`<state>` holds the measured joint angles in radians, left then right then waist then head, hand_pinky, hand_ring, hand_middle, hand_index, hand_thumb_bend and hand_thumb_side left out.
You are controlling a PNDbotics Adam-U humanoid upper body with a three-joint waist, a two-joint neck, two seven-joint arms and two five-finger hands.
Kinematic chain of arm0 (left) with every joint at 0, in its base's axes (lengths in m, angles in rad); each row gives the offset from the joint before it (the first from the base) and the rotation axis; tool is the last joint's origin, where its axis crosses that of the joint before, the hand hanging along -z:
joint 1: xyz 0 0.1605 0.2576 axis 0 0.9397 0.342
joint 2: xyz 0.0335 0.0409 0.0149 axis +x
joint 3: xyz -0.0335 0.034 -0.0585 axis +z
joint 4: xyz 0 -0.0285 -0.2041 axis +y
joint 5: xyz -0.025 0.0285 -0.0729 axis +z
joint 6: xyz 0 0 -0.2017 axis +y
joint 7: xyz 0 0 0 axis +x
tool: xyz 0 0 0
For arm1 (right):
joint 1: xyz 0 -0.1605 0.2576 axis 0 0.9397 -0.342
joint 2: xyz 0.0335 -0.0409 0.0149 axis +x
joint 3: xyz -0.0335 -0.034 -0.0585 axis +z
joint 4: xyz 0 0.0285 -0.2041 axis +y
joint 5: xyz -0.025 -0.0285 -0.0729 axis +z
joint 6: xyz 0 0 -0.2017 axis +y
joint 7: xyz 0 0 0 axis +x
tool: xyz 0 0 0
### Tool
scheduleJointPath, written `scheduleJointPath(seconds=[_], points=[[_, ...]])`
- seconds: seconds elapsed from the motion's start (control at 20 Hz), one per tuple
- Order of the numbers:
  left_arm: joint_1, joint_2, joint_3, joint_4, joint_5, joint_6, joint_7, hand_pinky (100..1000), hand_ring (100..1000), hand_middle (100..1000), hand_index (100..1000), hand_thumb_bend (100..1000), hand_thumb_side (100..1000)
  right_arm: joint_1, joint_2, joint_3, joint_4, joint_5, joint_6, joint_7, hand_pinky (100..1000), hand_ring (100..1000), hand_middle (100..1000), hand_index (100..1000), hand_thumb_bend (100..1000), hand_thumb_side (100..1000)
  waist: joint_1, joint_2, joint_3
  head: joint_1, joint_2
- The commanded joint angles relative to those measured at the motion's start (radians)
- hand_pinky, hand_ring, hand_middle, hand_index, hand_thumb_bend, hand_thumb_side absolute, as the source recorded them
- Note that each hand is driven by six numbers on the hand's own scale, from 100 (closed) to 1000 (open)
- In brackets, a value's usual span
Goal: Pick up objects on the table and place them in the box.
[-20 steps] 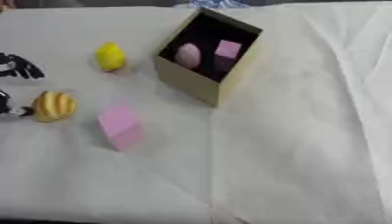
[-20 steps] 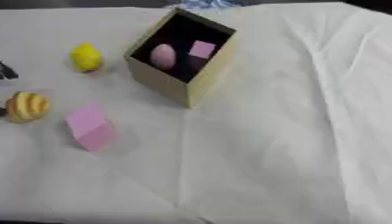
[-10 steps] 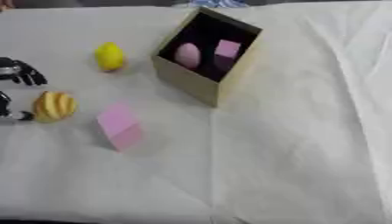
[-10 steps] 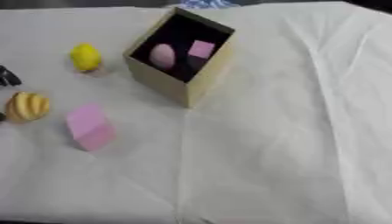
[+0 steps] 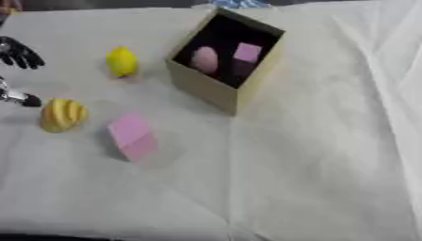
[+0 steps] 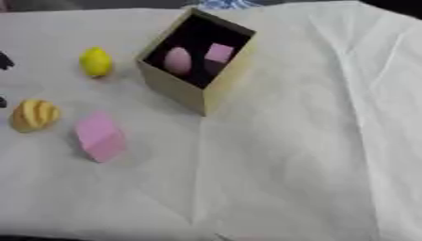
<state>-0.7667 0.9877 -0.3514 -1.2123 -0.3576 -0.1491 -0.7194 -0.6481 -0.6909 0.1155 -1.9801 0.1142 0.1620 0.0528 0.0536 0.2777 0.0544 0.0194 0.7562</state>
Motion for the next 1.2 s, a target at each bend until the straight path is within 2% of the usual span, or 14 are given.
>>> scheduleJointPath(seconds=[0.05, 0.3, 0.6, 0.85, 1.2], points=[[-0.007, 0.062, 0.016, -0.051, 0.045, 0.039, -0.028, 828, 796, 744, 852, 700, 474, -0.008, -0.024, -0.017, -0.019, -0.002, 0.001, -0.004, 889, 863, 608, 732, 100, 331, 0.001, -0.023, -0.001, -0.001, -0.001], [-0.002, 0.060, -0.025, -0.071, 0.081, 0.124, -0.046, 820, 788, 734, 841, 727, 424, -0.009, -0.016, -0.019, -0.019, -0.005, 0.001, -0.004, 889, 863, 607, 729, 100, 336, 0.001, -0.021, -0.008, 0.004, -0.001], [-0.018, 0.026, -0.057, -0.032, 0.076, 0.167, -0.067, 806, 778, 727, 833, 707, 403, -0.012, -0.010, -0.020, -0.020, -0.009, -0.001, -0.007, 889, 863, 607, 727, 100, 347, -0.002, -0.020, -0.011, 0.010, -0.002], [-0.036, -0.007, -0.079, 0.000, 0.051, 0.170, -0.072, 803, 776, 726, 831, 690, 427, -0.013, -0.005, -0.022, -0.020, -0.011, -0.003, -0.009, 888, 863, 607, 726, 100, 345, -0.008, -0.020, -0.013, 0.015, -0.003], [-0.054, -0.041, -0.095, 0.051, -0.006, 0.145, -0.074, 797, 774, 727, 828, 693, 393, -0.012, -0.001, -0.025, -0.020, -0.014, -0.005, -0.015, 887, 862, 606, 725, 100, 348, -0.012, -0.018, -0.015, 0.019, -0.007]])
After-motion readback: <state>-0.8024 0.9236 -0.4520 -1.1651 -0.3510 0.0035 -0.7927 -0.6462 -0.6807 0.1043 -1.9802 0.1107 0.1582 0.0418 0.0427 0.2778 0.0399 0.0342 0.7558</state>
